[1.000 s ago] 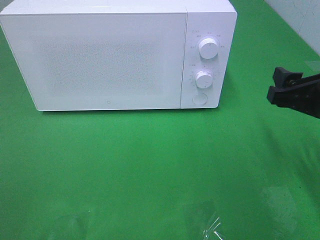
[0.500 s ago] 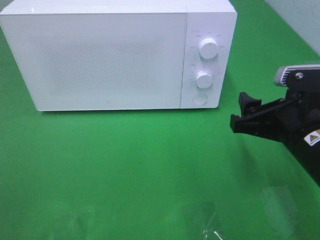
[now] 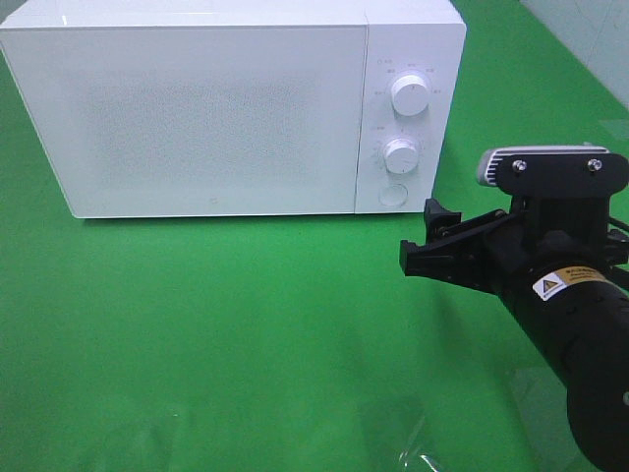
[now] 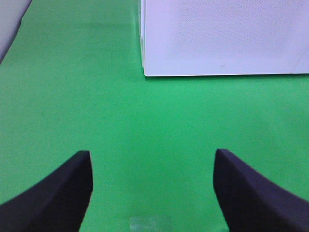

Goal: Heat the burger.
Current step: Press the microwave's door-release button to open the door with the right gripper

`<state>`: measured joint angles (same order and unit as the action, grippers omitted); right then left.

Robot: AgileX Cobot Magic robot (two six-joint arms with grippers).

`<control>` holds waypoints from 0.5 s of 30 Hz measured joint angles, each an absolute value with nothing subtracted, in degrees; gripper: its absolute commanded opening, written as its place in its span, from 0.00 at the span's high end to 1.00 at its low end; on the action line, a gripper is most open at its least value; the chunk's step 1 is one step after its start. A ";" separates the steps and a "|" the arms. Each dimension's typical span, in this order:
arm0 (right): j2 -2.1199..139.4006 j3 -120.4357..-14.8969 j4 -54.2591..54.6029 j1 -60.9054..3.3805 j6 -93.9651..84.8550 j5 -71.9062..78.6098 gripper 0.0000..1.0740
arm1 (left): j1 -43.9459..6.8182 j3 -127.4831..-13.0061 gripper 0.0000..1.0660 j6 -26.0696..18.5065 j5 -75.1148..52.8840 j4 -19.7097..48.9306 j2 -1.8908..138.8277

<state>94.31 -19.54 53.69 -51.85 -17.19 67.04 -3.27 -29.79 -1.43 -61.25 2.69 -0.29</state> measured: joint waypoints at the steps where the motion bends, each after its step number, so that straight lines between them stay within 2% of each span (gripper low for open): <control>1: 94.31 -19.71 53.69 -51.85 -15.93 66.86 0.35 | -3.27 -29.79 0.39 -1.43 -61.25 2.69 -0.29; 6: 94.31 -20.11 53.69 -51.85 -5.39 64.52 0.39 | -3.27 -29.79 0.39 -1.43 -61.25 2.69 -0.29; 8: 94.31 -20.11 53.69 -51.85 7.73 61.13 0.46 | -3.27 -29.79 0.39 -1.43 -61.25 2.69 -0.29; 11: 94.31 -20.11 53.69 -51.85 11.29 60.39 0.51 | -3.27 -29.79 0.39 -1.43 -61.25 2.69 -0.29; 12: 94.31 -20.11 53.69 -51.85 18.11 59.36 0.57 | -3.27 -29.79 0.39 -1.43 -61.25 2.69 -0.29; 13: 94.31 -20.11 53.69 -51.85 18.11 59.36 0.57 | -3.27 -29.79 0.39 -1.43 -61.25 2.69 -0.29; 14: 94.31 -20.11 53.69 -51.85 23.84 58.61 0.64 | -3.27 -29.79 0.39 -1.43 -61.25 2.69 -0.29; 15: 94.31 -20.11 53.69 -51.85 23.84 58.61 0.64 | -3.27 -29.79 0.39 -1.43 -61.25 2.69 -0.29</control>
